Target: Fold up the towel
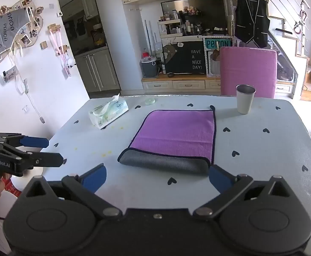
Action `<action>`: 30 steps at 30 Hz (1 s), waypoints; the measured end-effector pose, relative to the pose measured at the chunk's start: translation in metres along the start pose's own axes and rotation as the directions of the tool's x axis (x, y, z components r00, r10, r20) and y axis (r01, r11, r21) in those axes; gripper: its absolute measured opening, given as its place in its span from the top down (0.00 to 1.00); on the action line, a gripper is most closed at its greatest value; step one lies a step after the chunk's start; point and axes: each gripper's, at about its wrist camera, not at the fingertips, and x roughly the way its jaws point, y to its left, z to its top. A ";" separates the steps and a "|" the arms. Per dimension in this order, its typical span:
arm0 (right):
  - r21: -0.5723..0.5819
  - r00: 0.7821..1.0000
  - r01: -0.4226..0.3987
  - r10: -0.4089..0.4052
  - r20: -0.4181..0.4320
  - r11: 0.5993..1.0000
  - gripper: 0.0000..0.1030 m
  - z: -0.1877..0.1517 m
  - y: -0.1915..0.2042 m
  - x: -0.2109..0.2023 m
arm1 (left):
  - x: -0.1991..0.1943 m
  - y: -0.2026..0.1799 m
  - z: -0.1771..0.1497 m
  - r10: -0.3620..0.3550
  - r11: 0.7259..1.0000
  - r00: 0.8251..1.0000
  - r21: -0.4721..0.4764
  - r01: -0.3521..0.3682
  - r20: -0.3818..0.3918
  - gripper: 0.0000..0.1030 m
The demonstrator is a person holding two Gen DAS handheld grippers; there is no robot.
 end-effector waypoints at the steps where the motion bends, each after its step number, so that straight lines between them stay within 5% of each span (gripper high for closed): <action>1: 0.002 1.000 -0.002 0.002 0.001 1.000 0.01 0.000 0.000 0.000 | 0.000 0.000 0.000 0.000 1.000 1.000 0.000 0.000 0.000 0.00; 30: -0.003 1.000 0.003 -0.003 0.001 1.000 0.01 0.000 0.000 0.001 | 0.000 -0.001 0.000 0.008 1.000 1.000 0.007 -0.008 -0.005 0.00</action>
